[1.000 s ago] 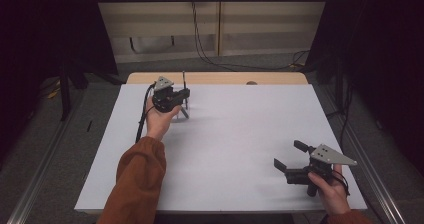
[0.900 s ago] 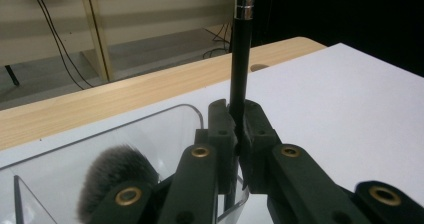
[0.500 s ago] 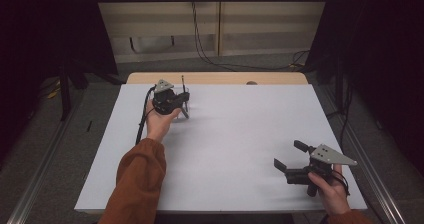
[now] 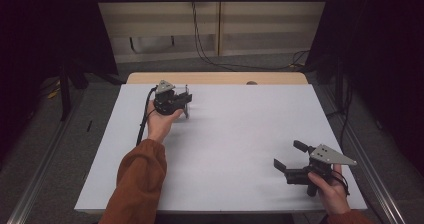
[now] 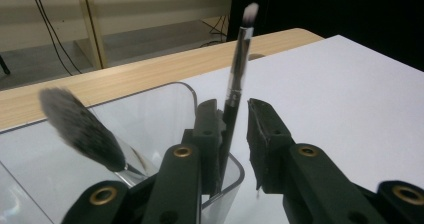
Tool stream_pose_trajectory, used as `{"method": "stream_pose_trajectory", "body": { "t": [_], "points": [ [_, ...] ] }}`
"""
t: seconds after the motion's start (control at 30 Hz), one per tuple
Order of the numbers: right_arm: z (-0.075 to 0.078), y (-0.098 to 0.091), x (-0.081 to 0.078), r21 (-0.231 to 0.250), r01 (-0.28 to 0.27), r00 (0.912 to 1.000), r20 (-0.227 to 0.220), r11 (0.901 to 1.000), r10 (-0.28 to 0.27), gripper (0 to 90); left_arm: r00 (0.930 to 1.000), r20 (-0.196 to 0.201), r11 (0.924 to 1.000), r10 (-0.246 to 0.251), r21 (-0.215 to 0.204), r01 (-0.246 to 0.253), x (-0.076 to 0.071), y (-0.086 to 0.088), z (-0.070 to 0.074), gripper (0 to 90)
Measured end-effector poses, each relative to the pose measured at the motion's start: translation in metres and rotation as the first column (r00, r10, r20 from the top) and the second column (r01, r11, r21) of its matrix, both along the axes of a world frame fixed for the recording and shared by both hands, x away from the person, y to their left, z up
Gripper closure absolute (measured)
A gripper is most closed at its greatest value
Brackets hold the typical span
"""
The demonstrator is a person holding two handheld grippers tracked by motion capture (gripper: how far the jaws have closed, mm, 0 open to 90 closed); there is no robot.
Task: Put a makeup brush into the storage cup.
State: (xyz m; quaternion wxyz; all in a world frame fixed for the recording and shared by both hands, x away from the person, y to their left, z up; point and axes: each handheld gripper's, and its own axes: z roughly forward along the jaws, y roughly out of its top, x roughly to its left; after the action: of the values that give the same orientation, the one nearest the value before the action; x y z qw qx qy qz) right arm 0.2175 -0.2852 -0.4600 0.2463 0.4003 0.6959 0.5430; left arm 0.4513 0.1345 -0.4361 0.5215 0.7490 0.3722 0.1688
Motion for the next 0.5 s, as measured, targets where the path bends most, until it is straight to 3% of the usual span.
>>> {"method": "stream_pose_trajectory", "body": {
  "t": [0.5],
  "points": [
    [0.0000, -0.0003, 0.0001, 0.001, 0.001, 1.0000, -0.001, 1.0000, -0.001, 0.0, 0.9997, 0.024, 1.0000, 0.009, -0.002, -0.009, -0.0107, 0.0058, 0.0009, 59.0]
  ]
}}
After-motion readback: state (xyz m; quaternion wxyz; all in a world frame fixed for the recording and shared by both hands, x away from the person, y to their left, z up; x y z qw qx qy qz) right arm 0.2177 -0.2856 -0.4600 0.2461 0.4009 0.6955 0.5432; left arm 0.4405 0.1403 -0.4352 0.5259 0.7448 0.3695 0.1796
